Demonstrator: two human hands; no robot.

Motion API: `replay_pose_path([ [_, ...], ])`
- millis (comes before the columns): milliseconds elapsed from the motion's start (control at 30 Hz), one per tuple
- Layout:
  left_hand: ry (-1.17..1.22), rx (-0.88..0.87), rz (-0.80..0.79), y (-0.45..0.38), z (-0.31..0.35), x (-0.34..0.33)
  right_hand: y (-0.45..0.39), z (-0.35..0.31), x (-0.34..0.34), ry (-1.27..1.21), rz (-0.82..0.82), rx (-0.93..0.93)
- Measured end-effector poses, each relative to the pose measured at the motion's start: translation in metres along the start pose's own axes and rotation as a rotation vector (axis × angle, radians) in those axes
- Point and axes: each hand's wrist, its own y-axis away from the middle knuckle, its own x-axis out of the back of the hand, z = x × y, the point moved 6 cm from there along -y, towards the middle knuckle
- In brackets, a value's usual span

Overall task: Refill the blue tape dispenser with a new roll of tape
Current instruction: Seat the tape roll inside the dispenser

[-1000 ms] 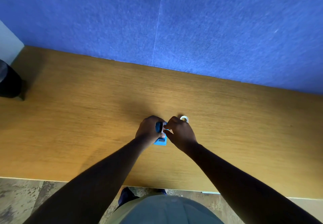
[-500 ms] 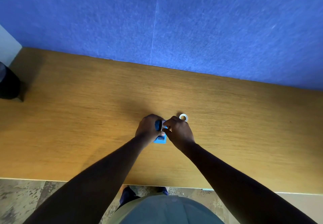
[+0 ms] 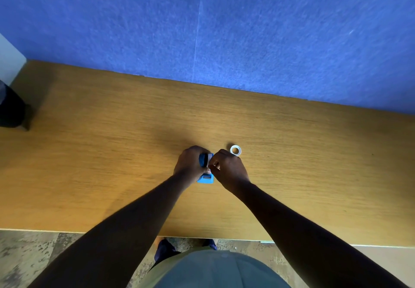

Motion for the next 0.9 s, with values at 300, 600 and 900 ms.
replay_pose_path([
  [300, -0.006, 0.004, -0.007, -0.001, -0.001, -0.002, 0.000, -0.001, 0.001, 0.020, 0.060, -0.002],
  [600, -0.010, 0.004, -0.003, -0.001, -0.002, -0.002, 0.001, -0.009, 0.005, 0.130, 0.095, 0.038],
  [900, -0.018, -0.031, 0.004, -0.001, -0.001, -0.001, 0.007, -0.008, 0.000, 0.218, 0.076, 0.067],
])
